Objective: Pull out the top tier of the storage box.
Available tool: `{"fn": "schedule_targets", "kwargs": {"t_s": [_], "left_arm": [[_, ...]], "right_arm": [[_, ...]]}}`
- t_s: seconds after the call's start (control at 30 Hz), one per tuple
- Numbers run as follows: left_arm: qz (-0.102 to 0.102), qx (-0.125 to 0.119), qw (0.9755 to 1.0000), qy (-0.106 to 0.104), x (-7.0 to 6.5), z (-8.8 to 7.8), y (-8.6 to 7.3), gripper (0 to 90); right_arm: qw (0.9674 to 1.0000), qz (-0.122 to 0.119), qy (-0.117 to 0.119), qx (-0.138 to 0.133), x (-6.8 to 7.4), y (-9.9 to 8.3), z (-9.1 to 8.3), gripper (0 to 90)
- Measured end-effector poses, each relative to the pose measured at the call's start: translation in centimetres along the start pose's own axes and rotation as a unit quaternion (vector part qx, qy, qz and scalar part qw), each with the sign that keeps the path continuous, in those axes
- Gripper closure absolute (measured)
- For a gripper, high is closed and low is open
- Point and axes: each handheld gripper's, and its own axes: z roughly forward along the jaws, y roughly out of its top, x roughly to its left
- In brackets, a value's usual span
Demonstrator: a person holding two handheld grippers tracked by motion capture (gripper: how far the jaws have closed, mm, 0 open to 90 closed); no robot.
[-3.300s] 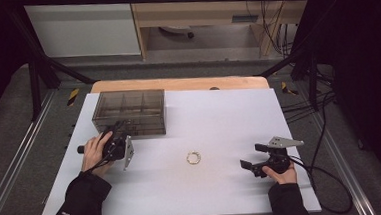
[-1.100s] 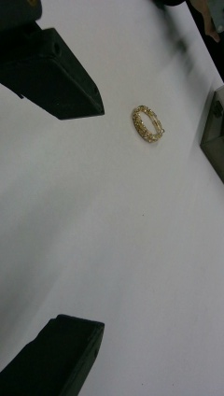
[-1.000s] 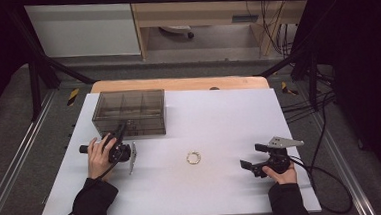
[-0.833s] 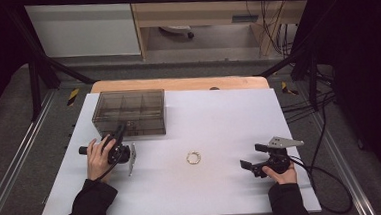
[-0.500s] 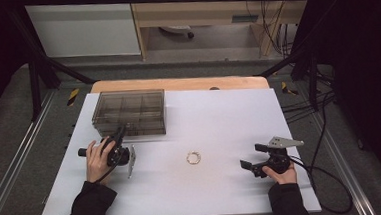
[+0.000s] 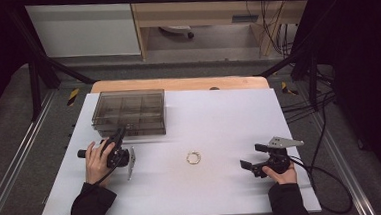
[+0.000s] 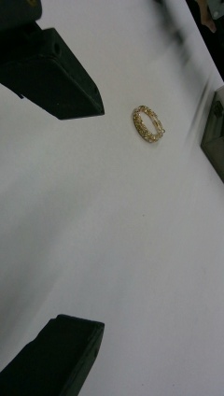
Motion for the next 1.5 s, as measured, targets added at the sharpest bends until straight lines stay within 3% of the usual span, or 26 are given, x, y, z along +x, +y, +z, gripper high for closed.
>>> {"fn": "schedule_targets", "kwargs": {"t_s": [0.1,0.27,0.53,0.77,1.17,1.5], "left_arm": [[-0.004,-0.005,1.0,-0.005,0.2,-0.2,-0.1,79.1],[-0.011,-0.01,0.9998,-0.009,0.8,-0.4,0.0,67.3],[-0.022,-0.014,0.9987,-0.043,0.9,0.2,-0.1,52.1],[-0.02,-0.001,0.9984,-0.052,0.9,0.9,-0.3,46.4],[-0.007,0.007,0.9987,-0.049,0.9,1.7,-0.7,48.8],[0.001,0.003,0.9991,-0.042,1.2,1.5,-0.8,59.6]], "right_arm": [[1.0,0.001,0.0,0.0,0.0,0.0,0.0,0.7],[1.0,0.002,0.0,0.001,0.0,0.0,0.0,0.7],[1.0,0.0,0.0,0.0,0.0,0.0,0.0,0.7],[1.0,0.0,0.0,0.0,0.0,0.0,0.0,0.7],[1.0,0.001,0.0,0.002,0.0,0.0,0.0,0.7],[1.0,0.0,0.001,0.001,0.0,0.0,0.0,0.7]]}}
